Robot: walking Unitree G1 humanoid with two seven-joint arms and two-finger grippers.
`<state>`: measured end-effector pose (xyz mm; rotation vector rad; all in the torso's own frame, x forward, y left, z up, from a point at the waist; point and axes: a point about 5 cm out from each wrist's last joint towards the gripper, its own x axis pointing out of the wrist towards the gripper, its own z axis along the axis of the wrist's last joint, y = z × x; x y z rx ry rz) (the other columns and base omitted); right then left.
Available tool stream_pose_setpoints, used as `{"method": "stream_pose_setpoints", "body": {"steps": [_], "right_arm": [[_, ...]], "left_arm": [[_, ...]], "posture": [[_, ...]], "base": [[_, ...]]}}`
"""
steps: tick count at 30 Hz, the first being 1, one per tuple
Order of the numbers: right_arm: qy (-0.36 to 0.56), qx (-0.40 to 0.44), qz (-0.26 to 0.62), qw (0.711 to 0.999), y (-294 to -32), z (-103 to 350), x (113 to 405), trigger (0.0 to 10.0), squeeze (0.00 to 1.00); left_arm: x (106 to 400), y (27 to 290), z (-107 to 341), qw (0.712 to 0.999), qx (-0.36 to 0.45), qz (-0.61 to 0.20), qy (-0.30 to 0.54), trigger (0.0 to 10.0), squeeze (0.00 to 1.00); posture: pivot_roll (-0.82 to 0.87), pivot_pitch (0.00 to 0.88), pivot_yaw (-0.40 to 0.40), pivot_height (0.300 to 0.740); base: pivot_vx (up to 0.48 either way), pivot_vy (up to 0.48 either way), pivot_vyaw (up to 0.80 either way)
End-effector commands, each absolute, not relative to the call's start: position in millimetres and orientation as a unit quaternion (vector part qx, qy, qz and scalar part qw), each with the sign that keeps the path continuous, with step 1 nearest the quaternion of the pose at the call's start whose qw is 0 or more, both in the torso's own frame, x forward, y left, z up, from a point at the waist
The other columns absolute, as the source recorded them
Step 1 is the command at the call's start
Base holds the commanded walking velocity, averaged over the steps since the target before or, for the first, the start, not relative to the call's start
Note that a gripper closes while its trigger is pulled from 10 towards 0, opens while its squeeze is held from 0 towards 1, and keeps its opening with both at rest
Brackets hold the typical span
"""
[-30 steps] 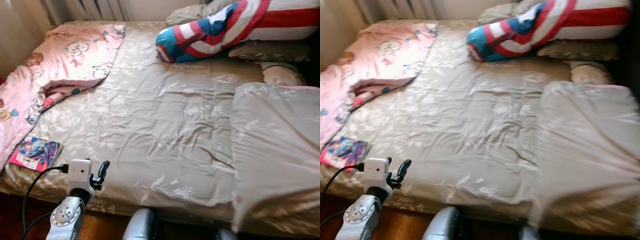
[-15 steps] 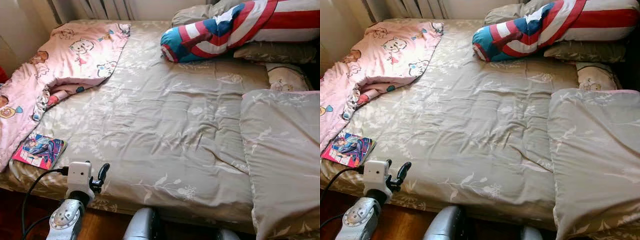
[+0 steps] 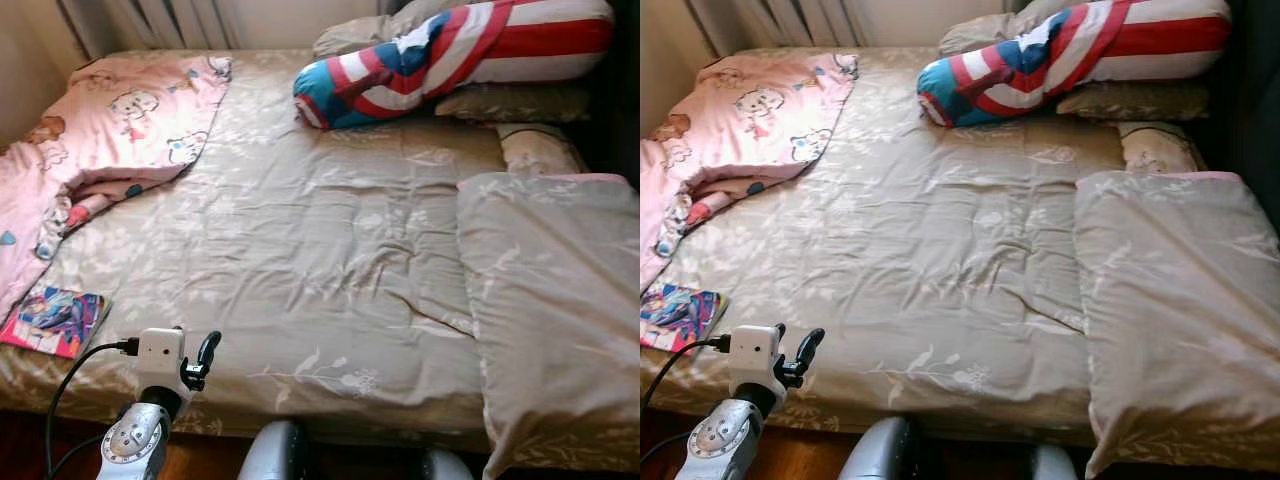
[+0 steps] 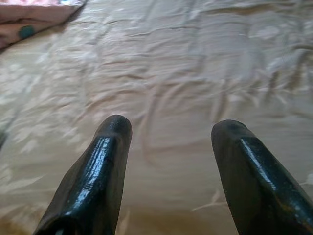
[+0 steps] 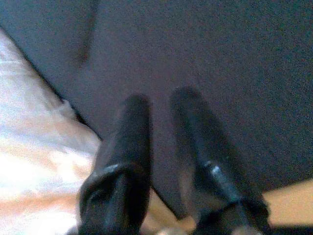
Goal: Clean up the room
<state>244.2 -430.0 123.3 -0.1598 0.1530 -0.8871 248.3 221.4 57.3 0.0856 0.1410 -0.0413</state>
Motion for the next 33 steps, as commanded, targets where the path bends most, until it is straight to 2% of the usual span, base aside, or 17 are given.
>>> {"method": "stream_pose_setpoints", "body": {"steps": [1,2,3,4,5,6,7,9,12,13,15,22,33], "right_arm": [[0.069,-0.084,-0.359,0.927,-407,116,262,10.0,0.00],[0.070,-0.071,-0.320,0.942,-390,106,270,10.0,0.00],[0.070,-0.071,-0.320,0.942,-390,106,270,10.0,0.00],[0.085,-0.029,-0.254,0.963,-352,78,280,10.0,0.00],[0.090,-0.012,-0.233,0.968,-338,69,282,10.0,0.00],[0.090,-0.012,-0.233,0.968,-338,69,282,10.0,0.00],[0.116,0.014,-0.191,0.975,-309,47,282,10.0,0.00],[0.139,0.027,-0.161,0.977,-284,28,278,10.0,0.00],[0.155,0.045,-0.147,0.976,-269,16,274,10.0,0.00],[0.170,0.066,-0.124,0.975,-252,4,270,10.0,0.00],[0.187,0.072,-0.103,0.974,-238,-6,265,10.0,0.00],[0.209,0.095,-0.077,0.970,-221,-19,256,10.0,0.00],[0.264,0.093,-0.059,0.958,-205,-37,241,10.0,0.00]], "left_arm": [[249,215,53,0.996,0.043,-0.029,0.078,10.0,0.00],[250,214,52,0.996,0.036,-0.026,0.079,10.0,0.00],[250,214,52,0.996,0.036,-0.026,0.079,10.0,0.00],[251,213,49,0.996,0.020,-0.017,0.083,10.0,0.00],[251,212,48,0.996,0.014,-0.014,0.084,10.0,0.00],[251,212,48,0.996,0.014,-0.014,0.084,10.0,0.00],[252,211,45,0.996,0.005,-0.009,0.088,10.0,0.00],[253,209,43,0.996,-0.003,-0.005,0.089,10.0,0.00],[254,207,42,0.996,-0.013,-0.002,0.091,10.0,0.00],[255,206,41,0.996,-0.017,-0.002,0.092,10.0,0.00],[256,205,37,0.995,-0.024,0.002,0.098,10.0,0.00],[252,212,18,0.989,-0.051,0.036,0.131,10.0,0.00],[243,215,-9,0.980,-0.050,0.044,0.188,10.0,0.00]], "posture": [[0.01,0.152,0.056,0.657],[0.01,0.149,0.054,0.657],[0.01,0.149,0.054,0.657],[0.00,0.141,0.048,0.657],[0.00,0.140,0.047,0.657],[0.00,0.140,0.047,0.657],[0.00,0.133,0.044,0.657],[0.01,0.129,0.040,0.657],[0.01,0.125,0.038,0.657],[0.00,0.116,0.031,0.657],[0.00,0.109,0.027,0.657],[0.00,0.082,0.016,0.657],[0.00,0.056,0.015,0.731]], "base": [[0.000,0.000,0.00],[0.000,0.000,0.00],[0.000,0.000,0.00],[0.000,0.000,0.00],[0.000,0.000,0.00],[0.000,0.000,0.00],[0.000,0.000,0.00],[0.000,0.000,0.00],[0.000,0.000,0.00],[0.000,0.000,0.00],[0.000,0.000,0.00],[0.000,0.000,0.00],[0.000,0.000,0.00]]}}
